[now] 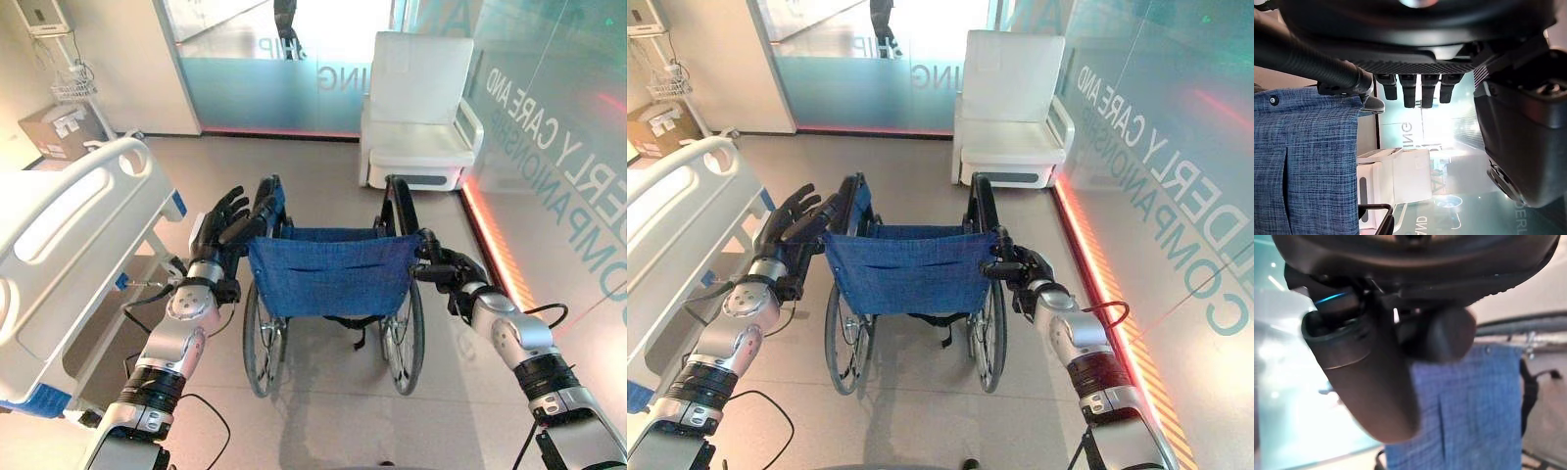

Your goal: Push the wheelchair next to the bed

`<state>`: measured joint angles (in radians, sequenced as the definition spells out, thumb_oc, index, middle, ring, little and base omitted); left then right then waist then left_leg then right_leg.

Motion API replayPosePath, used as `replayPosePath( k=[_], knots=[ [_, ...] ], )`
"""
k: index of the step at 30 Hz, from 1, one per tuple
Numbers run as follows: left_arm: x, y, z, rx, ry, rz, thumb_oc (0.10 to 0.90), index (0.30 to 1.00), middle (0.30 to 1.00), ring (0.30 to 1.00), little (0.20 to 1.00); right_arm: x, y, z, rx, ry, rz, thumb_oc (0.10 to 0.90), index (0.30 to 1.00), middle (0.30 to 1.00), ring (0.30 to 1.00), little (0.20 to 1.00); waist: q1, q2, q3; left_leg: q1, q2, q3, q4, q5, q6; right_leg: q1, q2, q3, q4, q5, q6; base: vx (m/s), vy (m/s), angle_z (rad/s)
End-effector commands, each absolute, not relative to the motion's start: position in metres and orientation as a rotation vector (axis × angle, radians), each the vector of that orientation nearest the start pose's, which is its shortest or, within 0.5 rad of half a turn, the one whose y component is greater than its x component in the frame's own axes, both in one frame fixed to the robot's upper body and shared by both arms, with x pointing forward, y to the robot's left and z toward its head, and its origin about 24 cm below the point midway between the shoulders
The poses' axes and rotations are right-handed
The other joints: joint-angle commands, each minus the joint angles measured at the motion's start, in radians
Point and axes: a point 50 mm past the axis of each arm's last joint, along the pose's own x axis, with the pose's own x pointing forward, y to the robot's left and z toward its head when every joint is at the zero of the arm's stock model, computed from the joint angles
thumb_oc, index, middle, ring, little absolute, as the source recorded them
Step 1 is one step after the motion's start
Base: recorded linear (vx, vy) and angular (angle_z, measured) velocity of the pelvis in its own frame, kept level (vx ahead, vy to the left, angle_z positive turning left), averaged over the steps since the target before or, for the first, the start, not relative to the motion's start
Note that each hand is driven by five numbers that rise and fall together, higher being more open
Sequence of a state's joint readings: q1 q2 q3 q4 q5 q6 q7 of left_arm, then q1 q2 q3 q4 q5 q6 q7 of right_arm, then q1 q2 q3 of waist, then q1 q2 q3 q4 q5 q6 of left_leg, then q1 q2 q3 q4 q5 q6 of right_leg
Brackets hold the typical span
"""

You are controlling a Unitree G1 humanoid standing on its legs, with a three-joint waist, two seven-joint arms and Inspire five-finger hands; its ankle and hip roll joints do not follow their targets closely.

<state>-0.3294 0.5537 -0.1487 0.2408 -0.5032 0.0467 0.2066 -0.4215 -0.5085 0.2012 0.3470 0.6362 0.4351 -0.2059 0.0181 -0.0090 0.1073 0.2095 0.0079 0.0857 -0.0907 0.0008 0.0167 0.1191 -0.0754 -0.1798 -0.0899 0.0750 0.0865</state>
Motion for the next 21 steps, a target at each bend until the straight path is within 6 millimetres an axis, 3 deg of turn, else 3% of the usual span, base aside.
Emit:
replayPosePath(
  k=[1, 12, 21],
  knots=[
    [0.334, 0.238, 0.163, 0.147, -0.268, 0.158, 0.800, 0.900, 0.900, 0.900, 0.900, 0.336, -0.174, 0.106, 0.019, 0.197, 0.207, 0.400, 0.300, 0.300, 0.300, 0.300, 0.001, -0.032, -0.068, -0.040, -0.048, 0.023, 0.003, -0.011, -0.012, 0.056, 0.032, -0.006, 0.003, -0.037, -0.012, 0.00, 0.000, 0.00],
    [0.336, 0.258, 0.155, 0.193, -0.189, 0.283, 0.800, 0.900, 0.900, 0.900, 0.900, 0.337, -0.164, 0.123, -0.035, 0.115, 0.244, 0.400, 0.300, 0.300, 0.300, 0.300, -0.002, -0.027, -0.067, -0.038, -0.047, 0.026, 0.003, -0.009, -0.013, 0.058, 0.036, -0.004, 0.003, -0.040, -0.013, 0.00, -0.001, 0.00],
    [0.333, 0.278, 0.145, 0.248, -0.086, 0.369, 0.800, 0.900, 0.900, 0.900, 0.900, 0.338, -0.166, 0.126, -0.031, 0.108, 0.214, 0.400, 0.300, 0.300, 0.300, 0.300, 0.006, -0.019, -0.064, -0.040, -0.045, 0.022, 0.003, -0.005, -0.017, 0.056, 0.039, -0.009, 0.003, -0.043, -0.014, 0.00, 0.000, 0.00]
  ],
)
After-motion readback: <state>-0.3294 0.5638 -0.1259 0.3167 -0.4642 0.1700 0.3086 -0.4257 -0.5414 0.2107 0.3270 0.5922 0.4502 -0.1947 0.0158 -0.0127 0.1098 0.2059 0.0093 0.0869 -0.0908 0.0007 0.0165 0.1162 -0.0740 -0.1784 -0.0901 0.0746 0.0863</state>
